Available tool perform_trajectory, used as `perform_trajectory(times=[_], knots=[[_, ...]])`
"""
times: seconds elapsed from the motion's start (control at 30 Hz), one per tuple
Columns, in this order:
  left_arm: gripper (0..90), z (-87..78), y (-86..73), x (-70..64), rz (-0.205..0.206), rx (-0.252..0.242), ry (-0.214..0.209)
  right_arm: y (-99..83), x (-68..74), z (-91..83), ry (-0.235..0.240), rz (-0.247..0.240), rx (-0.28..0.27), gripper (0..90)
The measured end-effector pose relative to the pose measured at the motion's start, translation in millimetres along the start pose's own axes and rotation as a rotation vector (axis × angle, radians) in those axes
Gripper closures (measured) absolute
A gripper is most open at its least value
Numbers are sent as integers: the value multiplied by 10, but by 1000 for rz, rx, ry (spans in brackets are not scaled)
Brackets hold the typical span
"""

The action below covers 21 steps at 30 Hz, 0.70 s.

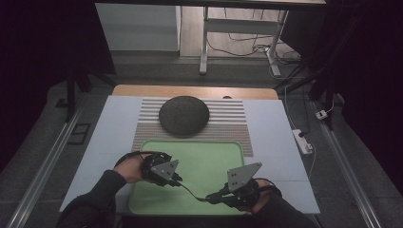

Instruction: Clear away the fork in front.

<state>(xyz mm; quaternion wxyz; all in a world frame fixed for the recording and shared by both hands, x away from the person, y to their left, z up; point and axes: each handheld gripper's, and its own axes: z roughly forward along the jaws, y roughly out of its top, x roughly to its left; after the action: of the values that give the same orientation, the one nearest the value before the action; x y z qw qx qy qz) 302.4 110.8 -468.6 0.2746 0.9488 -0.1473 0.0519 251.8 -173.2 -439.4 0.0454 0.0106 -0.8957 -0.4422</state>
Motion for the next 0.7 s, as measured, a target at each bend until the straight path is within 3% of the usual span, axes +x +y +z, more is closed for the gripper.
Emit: perform_trajectory(times=[0.13, 0.3, 0.57, 0.63, 0.7], knots=[[808, 15, -14, -15, 36, 6, -7, -14, -24, 0, 3, 14, -9, 884], [855, 46, -10, -26, 58, 6, -49, -31, -74, -57, -47, 42, -37, 809], [862, 62, -11, -5, -15, 13, -105, -59, -131, -74, -92, 93, -50, 669], [862, 58, -24, 0, -43, 14, -108, -61, -141, -84, -112, 108, -54, 624], [862, 43, -35, 17, -109, 26, -116, -62, -153, -99, -136, 126, -56, 567]])
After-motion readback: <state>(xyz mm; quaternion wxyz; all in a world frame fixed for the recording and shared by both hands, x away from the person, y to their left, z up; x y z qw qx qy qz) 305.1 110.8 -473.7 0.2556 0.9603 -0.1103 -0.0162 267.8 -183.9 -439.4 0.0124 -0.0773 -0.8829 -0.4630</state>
